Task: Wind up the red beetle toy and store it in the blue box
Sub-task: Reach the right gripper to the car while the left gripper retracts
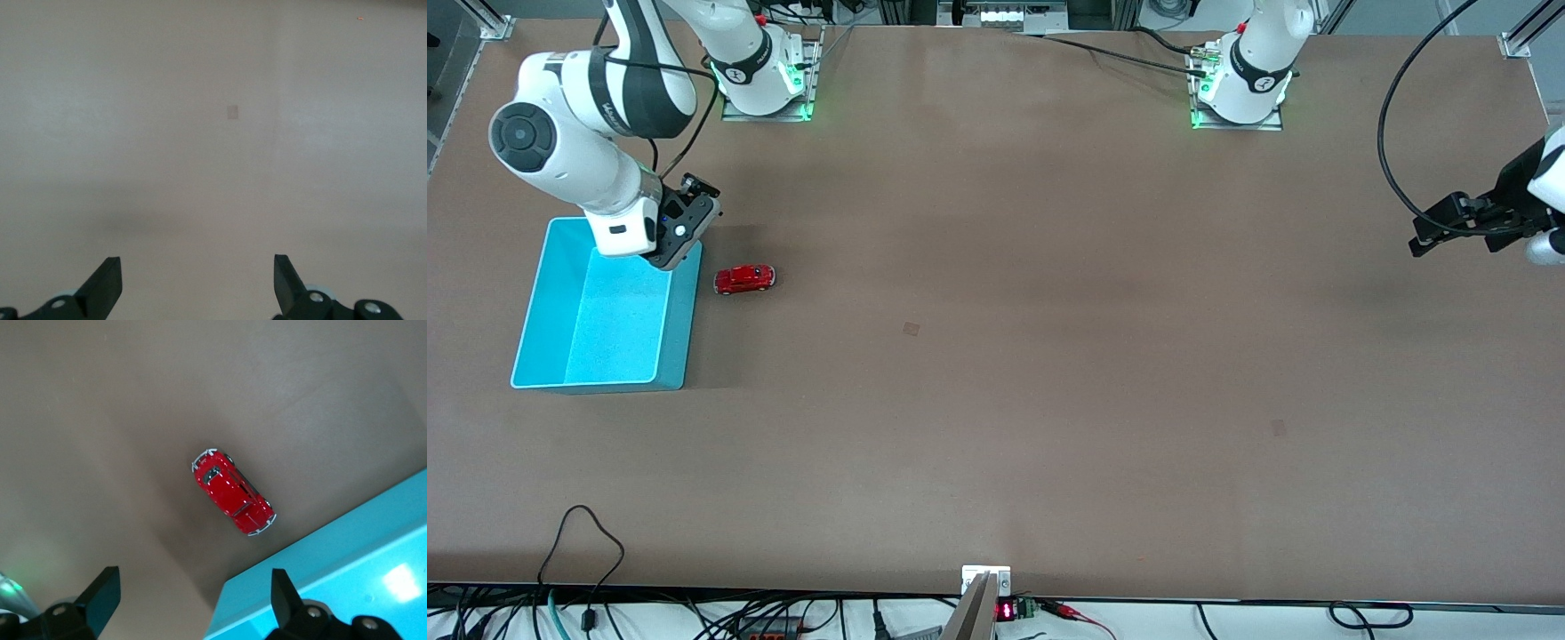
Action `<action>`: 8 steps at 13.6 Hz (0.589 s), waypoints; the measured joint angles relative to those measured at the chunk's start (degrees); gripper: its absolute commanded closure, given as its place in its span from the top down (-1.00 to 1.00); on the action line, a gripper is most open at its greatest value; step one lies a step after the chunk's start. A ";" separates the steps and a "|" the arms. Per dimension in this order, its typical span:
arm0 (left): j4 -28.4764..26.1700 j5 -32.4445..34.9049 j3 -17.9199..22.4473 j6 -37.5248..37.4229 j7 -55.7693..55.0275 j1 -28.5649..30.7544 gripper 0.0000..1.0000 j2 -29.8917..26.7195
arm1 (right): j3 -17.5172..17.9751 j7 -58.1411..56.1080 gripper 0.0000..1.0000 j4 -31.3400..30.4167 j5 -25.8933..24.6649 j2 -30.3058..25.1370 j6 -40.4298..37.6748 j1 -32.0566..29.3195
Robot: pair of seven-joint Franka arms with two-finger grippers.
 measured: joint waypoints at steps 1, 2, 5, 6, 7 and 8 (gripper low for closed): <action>-0.63 0.00 0.01 -0.26 0.00 0.09 1.00 -0.51 | 0.07 -1.95 1.00 -1.97 -1.48 0.00 3.00 -0.06; -0.78 0.00 0.03 -0.67 0.00 0.15 1.00 -0.69 | 0.46 -3.99 1.00 -3.92 -3.04 0.03 6.27 -0.10; -0.54 0.00 -0.07 -0.85 0.00 0.04 1.00 -0.68 | 3.27 -9.98 1.00 -8.29 -6.10 0.47 14.67 -0.46; -0.33 0.00 -0.09 -0.85 -0.01 0.04 1.00 -0.68 | 4.06 -12.05 1.00 -8.96 -6.45 0.96 16.51 -0.85; -0.06 0.00 -0.07 -0.87 -0.01 0.06 1.00 -0.69 | 4.37 -14.72 1.00 -9.26 -6.68 1.64 18.15 -1.08; 0.16 0.00 -0.06 -1.04 -0.01 0.08 1.00 -0.69 | 4.51 -17.81 1.00 -9.38 -6.74 2.48 19.73 -1.46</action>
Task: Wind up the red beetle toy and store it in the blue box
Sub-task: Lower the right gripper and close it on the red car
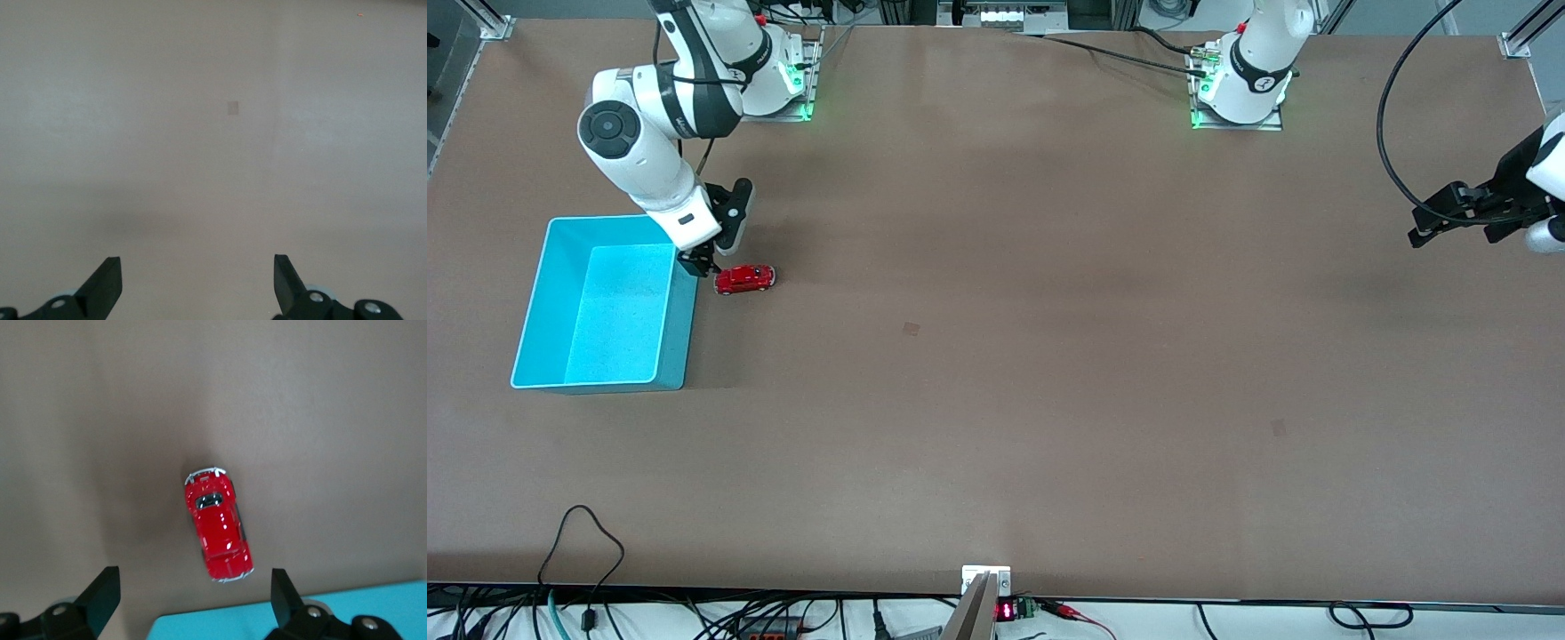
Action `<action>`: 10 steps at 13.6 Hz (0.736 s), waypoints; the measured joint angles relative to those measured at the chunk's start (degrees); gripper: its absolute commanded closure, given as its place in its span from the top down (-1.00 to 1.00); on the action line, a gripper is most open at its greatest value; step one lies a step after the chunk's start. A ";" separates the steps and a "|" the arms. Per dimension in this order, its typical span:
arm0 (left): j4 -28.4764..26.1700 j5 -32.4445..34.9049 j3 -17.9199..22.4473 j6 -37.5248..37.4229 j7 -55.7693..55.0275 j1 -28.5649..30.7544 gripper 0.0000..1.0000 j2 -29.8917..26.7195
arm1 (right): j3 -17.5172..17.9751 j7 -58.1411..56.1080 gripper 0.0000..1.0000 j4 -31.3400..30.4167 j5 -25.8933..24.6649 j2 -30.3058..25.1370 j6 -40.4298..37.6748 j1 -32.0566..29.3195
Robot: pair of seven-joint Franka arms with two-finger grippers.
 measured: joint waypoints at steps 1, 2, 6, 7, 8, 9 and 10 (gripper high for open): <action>0.13 0.00 -0.02 -0.36 0.00 -0.02 1.00 0.00 | 0.03 -2.93 1.00 -0.09 0.00 0.98 1.59 -0.68; 0.21 0.00 -0.08 -0.67 0.00 -0.07 1.00 0.00 | 0.02 -5.43 1.00 -0.28 0.00 2.10 3.27 -1.55; 0.32 0.00 -0.83 -1.69 0.00 -0.26 1.00 -0.01 | 0.02 -9.46 1.00 -1.96 -0.03 7.04 10.77 -2.98; 0.31 0.00 -1.07 -1.38 0.00 -0.29 1.00 0.01 | 0.03 -9.64 1.00 -2.04 -0.05 7.98 11.62 -2.99; 0.31 0.00 -1.09 -0.95 -0.01 -0.27 1.00 0.05 | 0.04 -9.70 1.00 -2.05 -0.06 8.65 11.98 -2.99; 0.31 0.00 -1.06 -0.80 -0.01 -0.21 1.00 0.09 | 0.05 -9.72 1.00 -2.05 -0.06 9.14 12.24 -3.00; 0.29 0.00 -1.02 -0.89 -0.01 -0.14 1.00 0.09 | 0.06 -9.76 1.00 -2.05 -0.07 9.53 12.37 -3.00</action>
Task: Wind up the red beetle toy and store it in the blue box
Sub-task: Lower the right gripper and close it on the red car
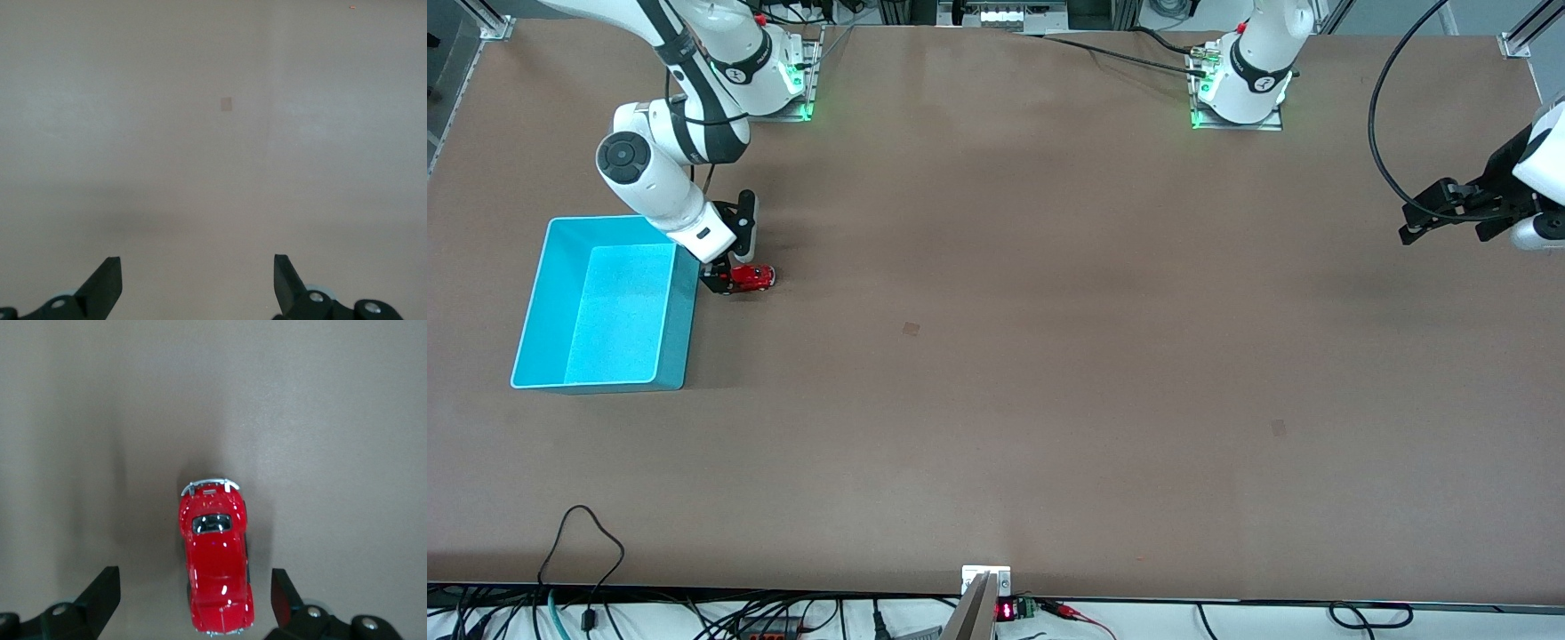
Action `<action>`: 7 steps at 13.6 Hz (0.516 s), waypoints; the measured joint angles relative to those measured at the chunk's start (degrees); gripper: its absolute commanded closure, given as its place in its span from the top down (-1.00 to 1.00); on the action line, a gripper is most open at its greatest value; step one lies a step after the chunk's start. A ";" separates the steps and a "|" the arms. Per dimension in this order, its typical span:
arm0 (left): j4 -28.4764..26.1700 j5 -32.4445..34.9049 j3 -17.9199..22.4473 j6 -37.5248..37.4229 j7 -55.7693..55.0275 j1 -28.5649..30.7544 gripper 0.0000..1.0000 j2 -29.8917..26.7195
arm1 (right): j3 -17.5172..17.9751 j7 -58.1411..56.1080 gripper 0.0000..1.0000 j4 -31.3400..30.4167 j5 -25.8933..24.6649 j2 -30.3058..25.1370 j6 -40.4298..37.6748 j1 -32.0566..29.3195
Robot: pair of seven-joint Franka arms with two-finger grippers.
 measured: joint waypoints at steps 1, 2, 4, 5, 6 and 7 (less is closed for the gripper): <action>-0.01 0.00 0.01 -0.44 0.00 0.07 1.00 0.00 | 0.00 -0.05 1.00 0.00 -0.05 0.38 0.10 0.00; -0.01 0.00 0.01 -1.07 0.00 0.09 1.00 0.00 | 0.00 -0.10 1.00 0.00 -0.18 0.81 0.40 0.00; -0.01 0.00 -0.03 -1.36 0.00 0.09 1.00 0.00 | 0.01 -0.13 0.83 0.00 -0.29 1.94 1.34 -0.03; -0.01 0.00 -0.09 -1.36 0.00 0.09 1.00 -0.01 | 0.01 -0.16 0.63 0.01 -0.30 2.51 1.72 -0.06; -0.01 0.00 -0.20 -1.35 0.00 0.08 1.00 -0.02 | 0.01 -0.18 0.43 0.01 -0.30 2.94 2.05 -0.08; -0.01 0.00 -0.28 -1.34 0.00 0.08 1.00 -0.02 | 0.01 -0.18 0.17 0.05 -0.30 3.19 2.55 -0.09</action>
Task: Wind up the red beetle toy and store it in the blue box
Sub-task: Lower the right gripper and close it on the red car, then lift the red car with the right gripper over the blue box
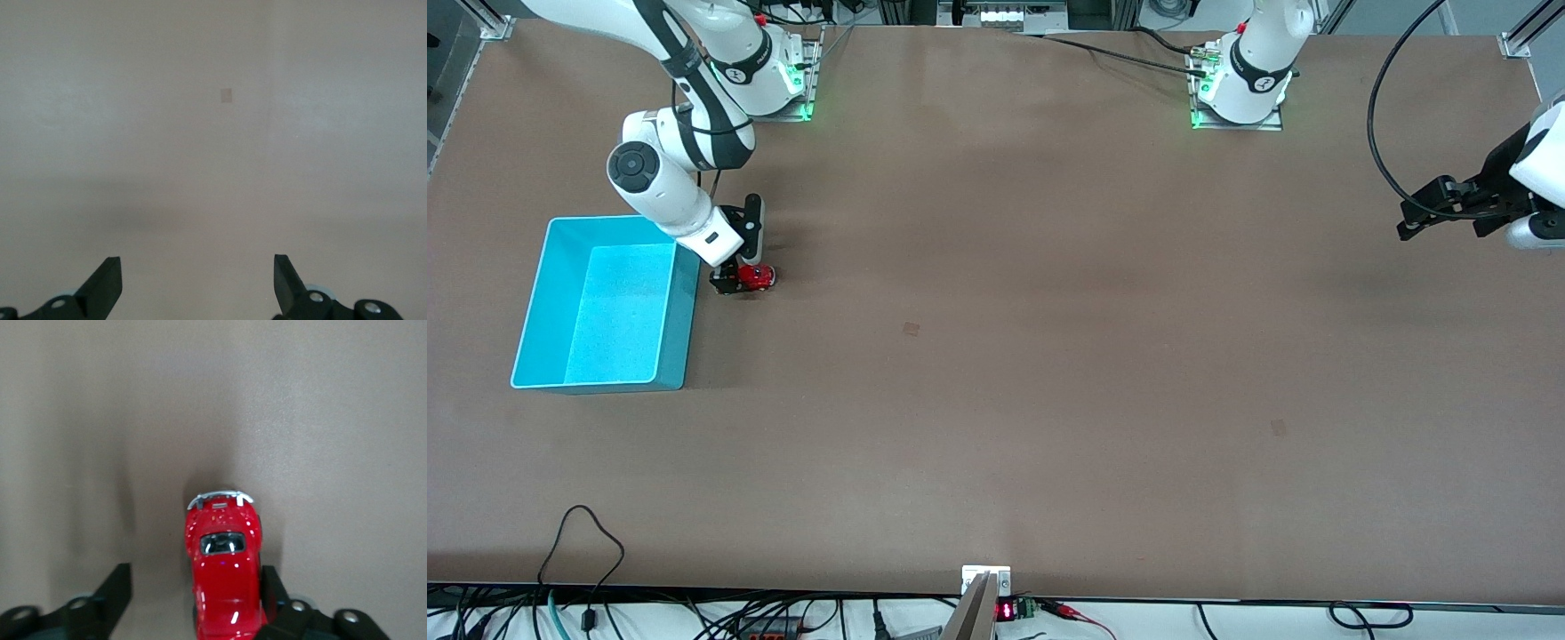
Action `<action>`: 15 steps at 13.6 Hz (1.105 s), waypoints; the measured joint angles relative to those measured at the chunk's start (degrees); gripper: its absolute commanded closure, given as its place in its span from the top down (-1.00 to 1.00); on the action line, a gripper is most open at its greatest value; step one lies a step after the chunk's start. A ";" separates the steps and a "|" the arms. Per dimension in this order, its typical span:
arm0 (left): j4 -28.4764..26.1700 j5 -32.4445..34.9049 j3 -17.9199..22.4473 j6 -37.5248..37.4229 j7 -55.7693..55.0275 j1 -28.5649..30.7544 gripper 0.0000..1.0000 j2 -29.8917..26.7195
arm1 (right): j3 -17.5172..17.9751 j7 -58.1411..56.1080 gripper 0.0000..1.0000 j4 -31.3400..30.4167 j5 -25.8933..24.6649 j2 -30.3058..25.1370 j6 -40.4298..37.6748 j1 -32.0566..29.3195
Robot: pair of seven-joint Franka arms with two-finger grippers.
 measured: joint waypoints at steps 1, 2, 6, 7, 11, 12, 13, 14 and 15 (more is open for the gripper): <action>0.00 0.00 -0.02 0.00 0.00 0.00 1.00 0.00 | 0.00 -0.01 -0.26 0.04 0.00 0.01 0.04 0.00; 0.00 0.00 -0.03 0.00 0.00 0.00 1.00 0.00 | 0.00 -0.02 -0.68 0.22 0.00 0.00 0.28 0.00; -0.09 0.00 -0.89 0.00 0.00 -0.18 1.00 0.11 | 0.00 -0.02 -1.00 1.30 -0.01 -0.16 0.36 -0.02; -0.09 0.00 -1.58 0.00 0.00 -0.26 1.00 0.09 | 0.00 0.14 -1.00 1.45 -0.01 -0.15 0.39 -0.03; -0.03 0.00 -2.44 -0.02 -0.03 -0.15 1.00 -0.10 | 0.00 4.05 -1.00 4.69 0.00 -0.63 -1.16 -0.14; -0.03 0.00 -2.40 -0.05 -0.03 -0.03 1.00 -0.11 | 0.00 5.94 -1.00 6.04 0.00 -1.13 -3.26 -0.15; -0.03 0.00 -2.41 -0.07 -0.03 0.01 1.00 -0.11 | 0.00 7.81 -1.00 7.67 0.00 -1.82 -5.99 -0.15; -0.01 0.00 -2.50 -0.07 -0.03 0.00 1.00 -0.12 | 0.02 9.89 -1.00 9.78 0.02 -2.60 -9.35 -0.15; 0.05 0.00 -2.61 -0.07 -0.03 0.00 1.00 -0.13 | 0.03 12.43 -1.00 12.15 0.04 -3.41 -12.88 -0.16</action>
